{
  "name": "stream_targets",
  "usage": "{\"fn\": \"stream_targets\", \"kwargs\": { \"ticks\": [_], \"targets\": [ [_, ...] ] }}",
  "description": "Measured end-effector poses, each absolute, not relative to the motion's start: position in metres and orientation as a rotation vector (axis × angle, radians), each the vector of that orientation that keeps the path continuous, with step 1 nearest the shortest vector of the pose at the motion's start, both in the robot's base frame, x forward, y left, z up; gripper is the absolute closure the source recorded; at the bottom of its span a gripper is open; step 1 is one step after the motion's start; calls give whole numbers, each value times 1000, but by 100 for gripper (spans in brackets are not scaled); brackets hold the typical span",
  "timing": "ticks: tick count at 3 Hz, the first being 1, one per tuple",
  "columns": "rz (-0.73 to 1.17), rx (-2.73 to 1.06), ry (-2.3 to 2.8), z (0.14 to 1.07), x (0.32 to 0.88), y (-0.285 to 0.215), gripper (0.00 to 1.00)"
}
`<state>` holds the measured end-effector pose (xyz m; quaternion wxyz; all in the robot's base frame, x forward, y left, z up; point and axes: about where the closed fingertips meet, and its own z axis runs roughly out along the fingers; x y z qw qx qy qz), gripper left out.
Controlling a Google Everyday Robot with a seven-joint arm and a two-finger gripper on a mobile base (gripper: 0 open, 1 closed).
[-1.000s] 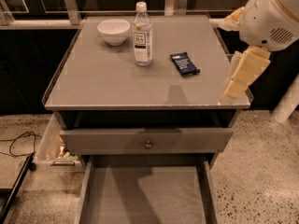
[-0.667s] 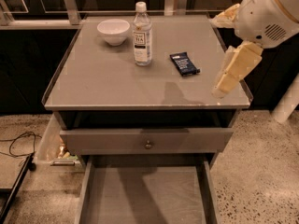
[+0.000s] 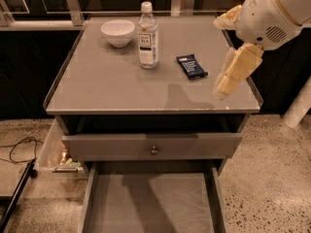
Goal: Place blue plastic bottle into middle drawer
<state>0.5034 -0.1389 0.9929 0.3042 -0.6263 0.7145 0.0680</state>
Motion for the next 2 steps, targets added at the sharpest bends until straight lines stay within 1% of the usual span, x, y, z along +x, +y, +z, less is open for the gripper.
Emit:
{"fn": "stream_targets", "kwargs": {
  "ticks": [2],
  "targets": [
    [376, -1513, 1745, 982, 573, -101, 0]
  ]
}}
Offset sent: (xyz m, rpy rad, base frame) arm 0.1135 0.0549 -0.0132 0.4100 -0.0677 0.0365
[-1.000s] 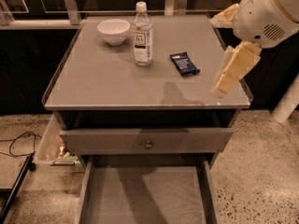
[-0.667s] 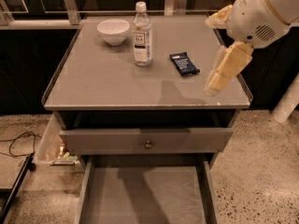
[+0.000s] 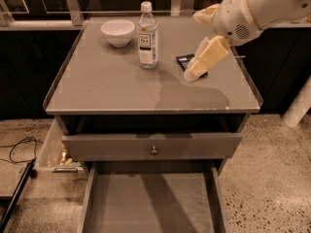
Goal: Place blue plastic bottle into middle drawer
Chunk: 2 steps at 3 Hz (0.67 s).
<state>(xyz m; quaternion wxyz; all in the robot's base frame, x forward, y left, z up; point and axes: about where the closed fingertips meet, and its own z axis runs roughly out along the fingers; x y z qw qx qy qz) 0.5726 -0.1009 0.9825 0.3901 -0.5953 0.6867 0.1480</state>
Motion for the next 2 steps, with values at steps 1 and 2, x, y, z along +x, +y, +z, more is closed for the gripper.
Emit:
{"fn": "stream_targets", "kwargs": {
  "ticks": [1, 2],
  "targets": [
    [480, -1430, 1658, 981, 596, -88, 0],
    [560, -1359, 1599, 976, 609, -77, 0]
  ]
}}
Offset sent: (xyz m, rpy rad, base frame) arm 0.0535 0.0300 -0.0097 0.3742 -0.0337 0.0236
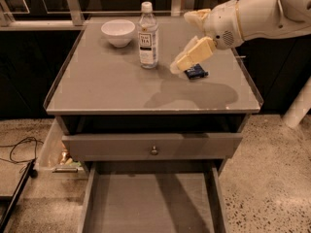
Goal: Place blue plastic bottle into middle drawer
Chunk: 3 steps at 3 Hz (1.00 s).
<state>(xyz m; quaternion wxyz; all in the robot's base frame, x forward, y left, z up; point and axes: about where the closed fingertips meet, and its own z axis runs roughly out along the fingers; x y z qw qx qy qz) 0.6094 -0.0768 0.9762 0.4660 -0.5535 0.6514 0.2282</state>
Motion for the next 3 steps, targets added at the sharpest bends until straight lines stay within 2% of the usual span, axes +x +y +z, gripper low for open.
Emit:
{"fn": "stream_targets", "kwargs": {
  "ticks": [2, 3],
  "targets": [
    [453, -1327, 1632, 948, 652, -59, 0],
    [453, -1327, 1631, 949, 653, -58, 0]
  ]
}}
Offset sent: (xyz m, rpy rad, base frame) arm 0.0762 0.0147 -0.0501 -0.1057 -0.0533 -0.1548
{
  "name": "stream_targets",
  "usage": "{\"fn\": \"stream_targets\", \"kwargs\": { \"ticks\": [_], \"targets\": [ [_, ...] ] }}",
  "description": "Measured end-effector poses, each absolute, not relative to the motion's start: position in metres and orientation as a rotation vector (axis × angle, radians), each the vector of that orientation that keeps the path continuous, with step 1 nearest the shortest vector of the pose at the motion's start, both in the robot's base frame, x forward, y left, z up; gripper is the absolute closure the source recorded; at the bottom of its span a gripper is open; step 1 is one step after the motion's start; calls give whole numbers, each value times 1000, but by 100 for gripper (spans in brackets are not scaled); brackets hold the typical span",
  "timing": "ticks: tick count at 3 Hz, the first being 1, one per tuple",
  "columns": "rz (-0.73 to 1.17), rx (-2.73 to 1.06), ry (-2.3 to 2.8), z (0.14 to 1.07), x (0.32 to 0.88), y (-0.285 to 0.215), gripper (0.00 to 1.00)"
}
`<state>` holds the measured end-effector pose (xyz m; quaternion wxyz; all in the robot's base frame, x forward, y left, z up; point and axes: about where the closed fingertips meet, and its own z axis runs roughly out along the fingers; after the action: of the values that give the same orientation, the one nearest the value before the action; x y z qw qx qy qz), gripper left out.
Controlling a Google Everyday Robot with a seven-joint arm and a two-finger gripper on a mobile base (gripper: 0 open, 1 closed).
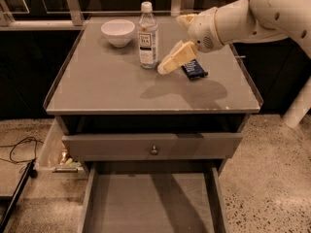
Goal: Place blue plastic bottle into middle drawer
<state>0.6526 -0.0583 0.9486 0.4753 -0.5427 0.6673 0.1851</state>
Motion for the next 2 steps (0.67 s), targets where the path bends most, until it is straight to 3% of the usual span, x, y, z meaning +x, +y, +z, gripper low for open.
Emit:
{"fn": "stream_targets", "kwargs": {
  "ticks": [2],
  "targets": [
    [474, -1263, 1499, 962, 697, -39, 0]
  ]
}}
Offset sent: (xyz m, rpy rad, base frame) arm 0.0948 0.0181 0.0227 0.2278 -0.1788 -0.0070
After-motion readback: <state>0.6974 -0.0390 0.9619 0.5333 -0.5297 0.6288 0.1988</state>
